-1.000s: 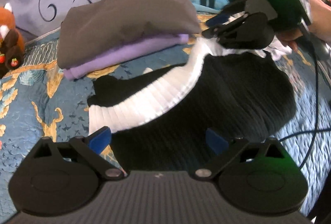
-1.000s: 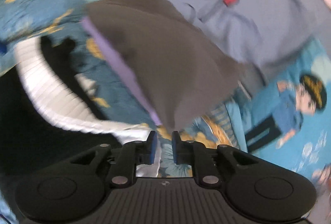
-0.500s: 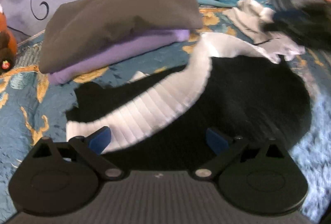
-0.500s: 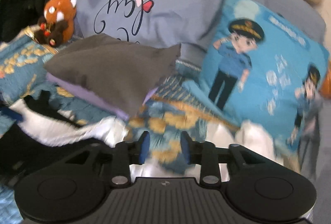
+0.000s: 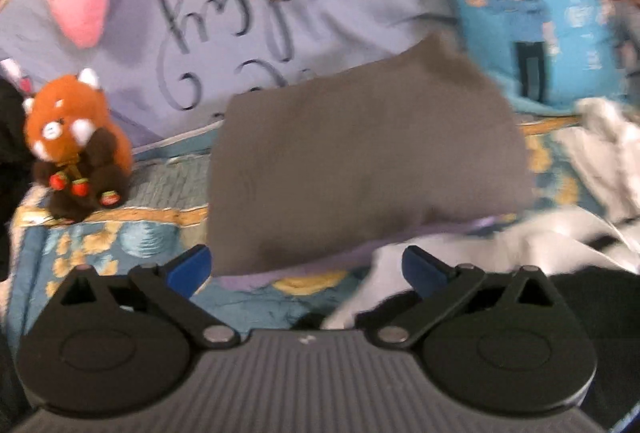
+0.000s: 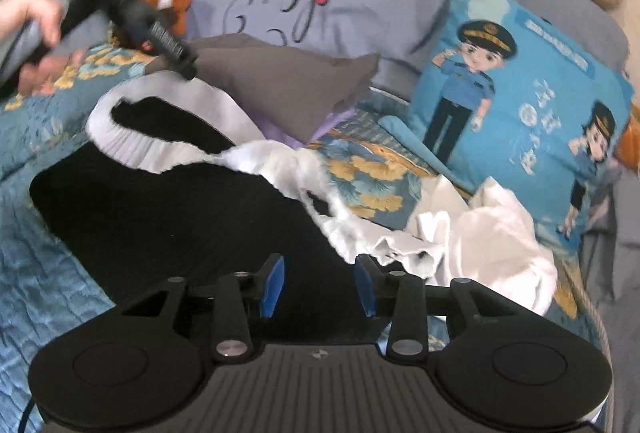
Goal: Fold clothes
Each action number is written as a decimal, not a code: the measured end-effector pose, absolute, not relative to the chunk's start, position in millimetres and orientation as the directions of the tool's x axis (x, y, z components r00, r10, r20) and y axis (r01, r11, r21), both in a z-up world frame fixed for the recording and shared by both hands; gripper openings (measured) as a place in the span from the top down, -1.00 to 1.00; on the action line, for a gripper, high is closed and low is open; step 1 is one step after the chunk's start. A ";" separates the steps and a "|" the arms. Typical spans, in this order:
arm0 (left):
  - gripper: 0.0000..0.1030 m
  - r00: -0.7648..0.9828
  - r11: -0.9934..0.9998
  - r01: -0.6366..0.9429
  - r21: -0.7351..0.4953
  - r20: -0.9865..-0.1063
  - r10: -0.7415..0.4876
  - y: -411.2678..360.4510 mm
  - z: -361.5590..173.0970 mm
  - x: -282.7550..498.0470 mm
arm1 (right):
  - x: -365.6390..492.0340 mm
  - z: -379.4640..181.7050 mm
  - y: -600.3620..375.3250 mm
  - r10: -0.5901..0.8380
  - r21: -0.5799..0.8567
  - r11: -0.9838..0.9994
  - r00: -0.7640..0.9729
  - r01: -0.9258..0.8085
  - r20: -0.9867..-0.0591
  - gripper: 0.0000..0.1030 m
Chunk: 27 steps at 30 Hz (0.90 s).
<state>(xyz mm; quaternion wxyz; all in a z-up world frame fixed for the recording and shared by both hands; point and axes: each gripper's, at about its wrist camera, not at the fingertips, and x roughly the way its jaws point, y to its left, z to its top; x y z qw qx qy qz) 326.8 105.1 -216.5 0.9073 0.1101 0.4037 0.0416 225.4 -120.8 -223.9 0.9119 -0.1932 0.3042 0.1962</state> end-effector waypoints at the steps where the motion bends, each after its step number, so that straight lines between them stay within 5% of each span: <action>1: -0.99 0.665 0.971 0.037 0.235 -0.731 0.151 102.8 -220.0 320.9 | 226.9 -224.8 -118.9 0.248 -0.234 0.842 0.734 -0.486 -0.632 0.25; 9: -0.99 0.607 0.945 0.228 0.236 -0.793 0.052 84.3 -248.1 274.0 | 257.4 -239.2 -111.8 0.219 -0.260 0.833 0.722 -0.489 -0.656 0.23; 15: -0.99 0.556 0.912 0.350 0.215 -0.831 -0.017 74.3 -267.7 243.9 | 287.7 -244.7 -103.6 0.097 -0.466 0.763 0.792 -0.448 -0.602 0.23; 19: -0.99 0.559 0.924 0.336 0.183 -0.828 -0.039 73.1 -271.4 248.3 | 310.3 -241.5 -104.4 -0.006 -0.578 0.730 0.842 -0.366 -0.540 0.23; 27: -0.99 0.617 0.940 0.201 0.275 -0.781 0.097 76.2 -274.5 282.9 | 283.3 -219.0 -116.4 0.069 -0.440 0.833 0.851 -0.337 -0.520 0.14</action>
